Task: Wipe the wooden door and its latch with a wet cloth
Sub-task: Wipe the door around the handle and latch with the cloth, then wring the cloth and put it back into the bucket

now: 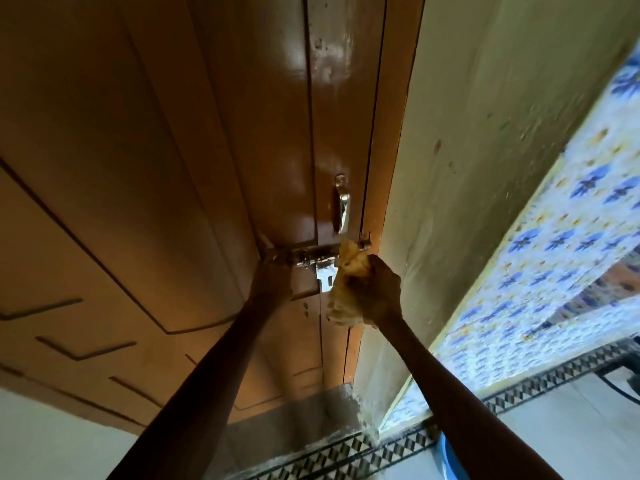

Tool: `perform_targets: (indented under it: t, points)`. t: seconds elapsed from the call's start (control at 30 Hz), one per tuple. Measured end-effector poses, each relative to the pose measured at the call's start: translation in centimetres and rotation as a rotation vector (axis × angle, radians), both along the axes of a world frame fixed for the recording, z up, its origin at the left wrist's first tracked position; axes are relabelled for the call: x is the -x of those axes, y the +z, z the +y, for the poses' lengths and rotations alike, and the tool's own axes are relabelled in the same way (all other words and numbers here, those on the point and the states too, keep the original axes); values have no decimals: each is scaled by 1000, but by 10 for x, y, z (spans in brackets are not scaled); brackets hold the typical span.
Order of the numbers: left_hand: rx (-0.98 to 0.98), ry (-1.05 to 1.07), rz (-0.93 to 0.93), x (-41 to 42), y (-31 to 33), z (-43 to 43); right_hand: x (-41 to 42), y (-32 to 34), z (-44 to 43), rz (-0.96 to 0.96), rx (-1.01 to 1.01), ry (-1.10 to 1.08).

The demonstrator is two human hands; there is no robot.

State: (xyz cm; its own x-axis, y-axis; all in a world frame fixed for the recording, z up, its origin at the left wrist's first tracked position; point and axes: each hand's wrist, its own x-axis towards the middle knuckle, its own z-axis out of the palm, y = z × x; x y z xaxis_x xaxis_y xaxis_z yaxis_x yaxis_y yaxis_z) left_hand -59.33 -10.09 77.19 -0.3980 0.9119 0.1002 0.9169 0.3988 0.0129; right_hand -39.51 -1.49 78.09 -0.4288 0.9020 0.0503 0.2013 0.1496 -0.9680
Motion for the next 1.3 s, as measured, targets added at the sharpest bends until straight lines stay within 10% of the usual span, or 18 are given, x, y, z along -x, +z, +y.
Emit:
perform_targets:
  t: [0.1, 0.23, 0.43, 0.87, 1.13, 1.3]
  points:
    - [-86, 20, -70, -31, -9, -16, -47, 6, -29, 86, 389, 105]
    - [-404, 122, -705, -112, -22, -52, -119, -9, -48, 312, 694, 229]
    - [-11, 464, -1612, -259, -35, -61, -230, -53, -43, 204, 1063, 103]
    - [-452, 648, -1590, -489, -102, -20, -456, -137, 15, 214, 1197, 350]
    - [-72, 717, -1650, -531, -186, 5, -497, -192, 34, 105, 1347, 372]
    - [-176, 725, -1547, -546, -305, 38, -513, -321, 61, -73, 1356, 243]
